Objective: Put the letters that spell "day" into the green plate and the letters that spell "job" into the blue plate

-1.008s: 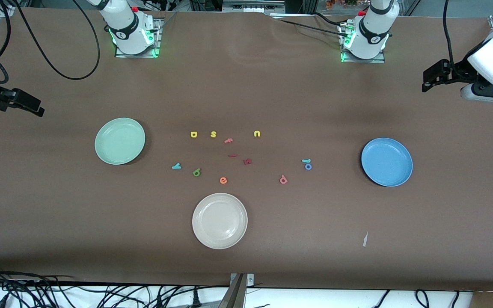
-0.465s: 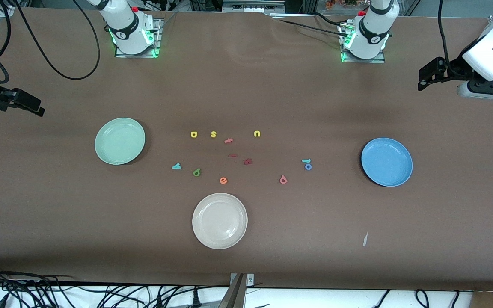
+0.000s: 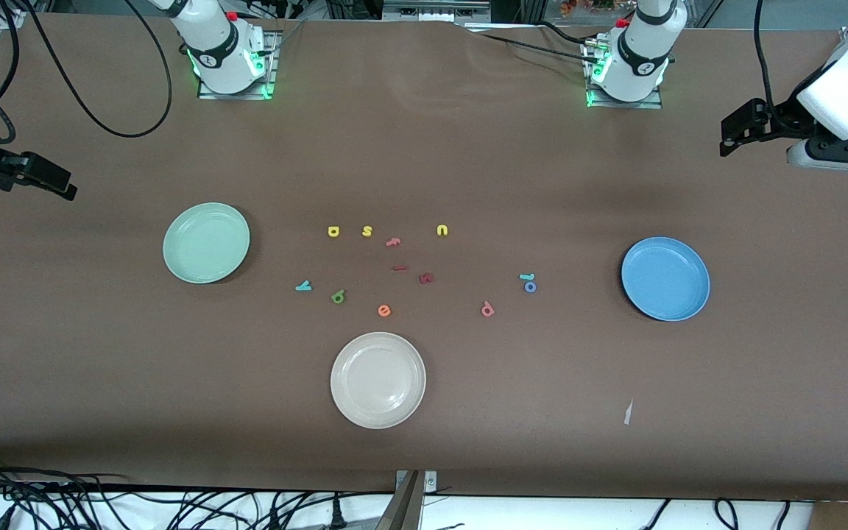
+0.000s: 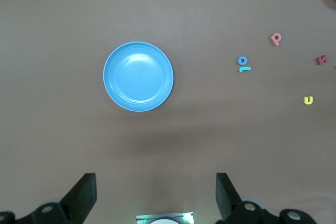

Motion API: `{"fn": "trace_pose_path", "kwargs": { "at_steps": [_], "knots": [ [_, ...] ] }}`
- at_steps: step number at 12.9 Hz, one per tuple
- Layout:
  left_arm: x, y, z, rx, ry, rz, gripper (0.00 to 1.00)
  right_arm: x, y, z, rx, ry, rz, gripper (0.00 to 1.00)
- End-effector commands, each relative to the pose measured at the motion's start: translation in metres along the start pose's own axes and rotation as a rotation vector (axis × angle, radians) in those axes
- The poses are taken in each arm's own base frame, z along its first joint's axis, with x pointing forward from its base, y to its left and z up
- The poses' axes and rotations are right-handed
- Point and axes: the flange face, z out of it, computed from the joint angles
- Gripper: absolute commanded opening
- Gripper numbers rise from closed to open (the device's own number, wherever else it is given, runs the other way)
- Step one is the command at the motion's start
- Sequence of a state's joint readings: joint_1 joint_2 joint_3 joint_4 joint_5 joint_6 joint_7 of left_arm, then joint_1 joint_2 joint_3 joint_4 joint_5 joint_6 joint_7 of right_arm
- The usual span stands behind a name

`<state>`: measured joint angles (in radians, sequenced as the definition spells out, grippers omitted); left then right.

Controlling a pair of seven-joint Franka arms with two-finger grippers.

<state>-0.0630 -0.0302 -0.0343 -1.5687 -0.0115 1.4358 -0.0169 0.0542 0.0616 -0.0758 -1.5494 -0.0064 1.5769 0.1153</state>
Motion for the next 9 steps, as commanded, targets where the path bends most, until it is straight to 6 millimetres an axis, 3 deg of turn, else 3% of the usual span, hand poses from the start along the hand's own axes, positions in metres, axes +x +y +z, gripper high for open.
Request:
{"fn": "trace_pose_path", "kwargs": {
  "at_steps": [1,4,5,9],
  "knots": [
    [-0.003,-0.001,-0.006,0.019,0.006,-0.009,1.00,0.000,-0.001,-0.003,0.004,-0.008,-0.008,1.00],
    [-0.003,-0.001,-0.006,0.019,0.005,-0.009,1.00,-0.002,-0.015,0.007,-0.014,-0.036,-0.019,1.00],
    [-0.003,0.000,-0.006,0.020,0.005,-0.008,1.00,-0.001,-0.022,0.024,-0.019,-0.069,-0.027,1.00],
    [-0.003,-0.001,-0.006,0.021,0.006,-0.010,1.00,0.017,-0.088,0.108,-0.045,-0.191,-0.122,1.00]
  ]
}}
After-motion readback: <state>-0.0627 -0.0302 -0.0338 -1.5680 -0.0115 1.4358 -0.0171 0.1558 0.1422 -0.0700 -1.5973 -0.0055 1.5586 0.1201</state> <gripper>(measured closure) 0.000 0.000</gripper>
